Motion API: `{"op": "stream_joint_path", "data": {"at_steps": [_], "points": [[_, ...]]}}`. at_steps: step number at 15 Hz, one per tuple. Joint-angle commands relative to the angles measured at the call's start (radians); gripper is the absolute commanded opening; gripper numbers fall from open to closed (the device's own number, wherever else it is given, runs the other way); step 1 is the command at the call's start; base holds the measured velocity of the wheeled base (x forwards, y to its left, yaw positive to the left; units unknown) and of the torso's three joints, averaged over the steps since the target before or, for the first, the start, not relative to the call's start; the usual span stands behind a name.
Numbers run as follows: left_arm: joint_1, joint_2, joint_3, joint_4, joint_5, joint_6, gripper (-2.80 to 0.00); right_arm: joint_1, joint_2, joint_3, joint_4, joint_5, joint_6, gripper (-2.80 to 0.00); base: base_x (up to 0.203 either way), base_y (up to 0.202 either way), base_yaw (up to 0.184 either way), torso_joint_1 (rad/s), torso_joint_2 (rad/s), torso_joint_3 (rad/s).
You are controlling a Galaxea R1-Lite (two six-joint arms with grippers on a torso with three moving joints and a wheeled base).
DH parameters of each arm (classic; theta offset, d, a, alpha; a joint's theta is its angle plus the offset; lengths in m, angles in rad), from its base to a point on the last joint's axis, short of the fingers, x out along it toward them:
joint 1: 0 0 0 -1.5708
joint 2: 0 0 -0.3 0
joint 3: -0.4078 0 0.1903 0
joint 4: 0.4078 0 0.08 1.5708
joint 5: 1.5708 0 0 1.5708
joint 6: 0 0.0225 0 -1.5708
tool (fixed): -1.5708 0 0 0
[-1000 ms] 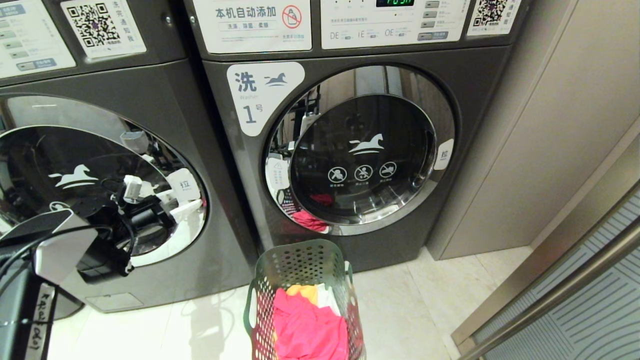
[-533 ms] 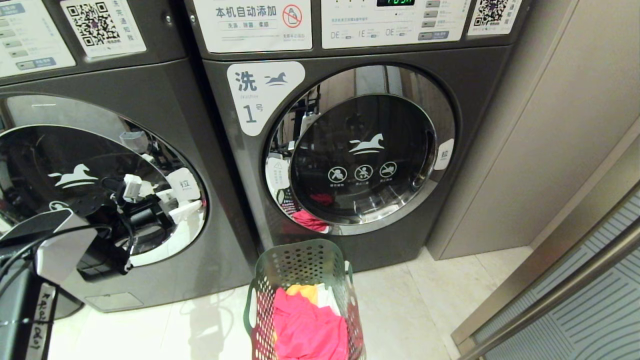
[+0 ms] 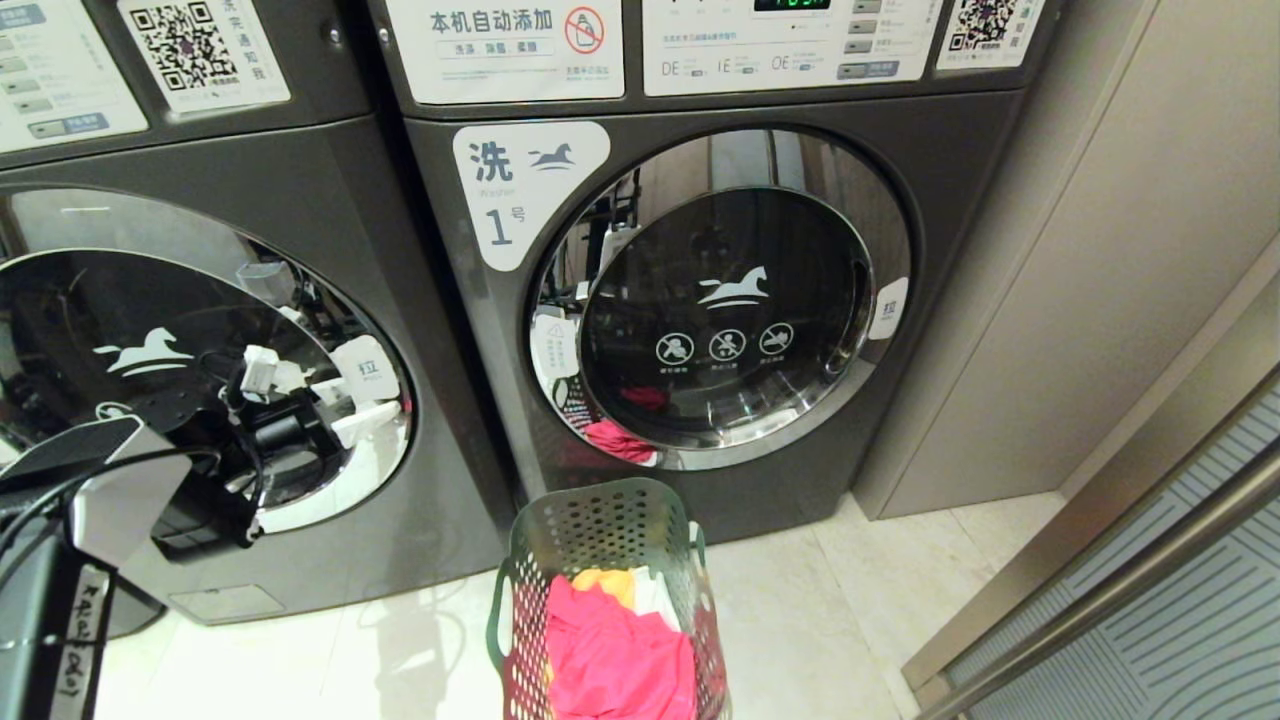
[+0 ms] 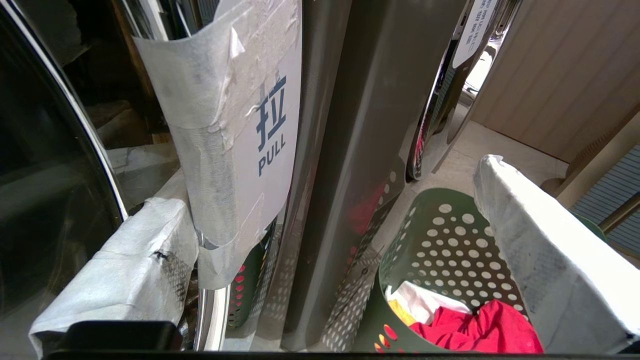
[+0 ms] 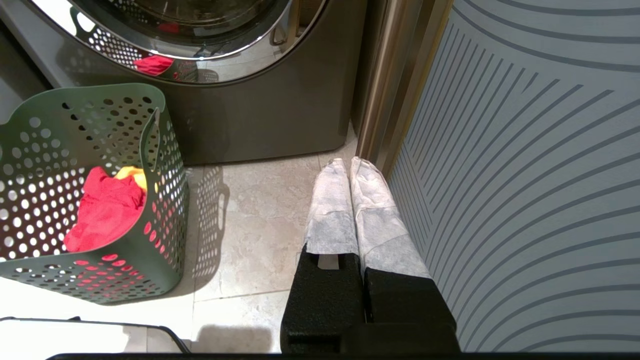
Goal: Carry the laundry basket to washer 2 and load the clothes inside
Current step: Open the lid of the washing machine
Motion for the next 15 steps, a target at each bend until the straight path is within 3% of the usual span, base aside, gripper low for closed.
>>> {"op": "stream_joint_path", "data": {"at_steps": [1,7,13,15], "points": [[-0.018,-0.014,0.003,-0.01,-0.013,-0.002,0.0,0.0,0.002,0.006,0.0,0.0,-0.001,-2.8,0.0,0.0,0.0,0.0,0.0,0.0],[-0.018,-0.026,0.03,-0.01,-0.097,-0.001,0.0,0.0,0.0,0.006,0.0,0.0,-0.001,-2.8,0.0,0.0,0.0,0.0,0.0,0.0],[-0.011,-0.053,0.073,-0.01,-0.105,0.006,0.0,0.0,0.002,0.006,0.0,0.0,-0.001,-2.8,0.0,0.0,0.0,0.0,0.0,0.0],[0.003,-0.064,0.085,-0.01,-0.14,0.013,0.0,0.0,0.002,0.006,0.0,0.0,-0.001,-2.8,0.0,0.0,0.0,0.0,0.0,0.0]]}}
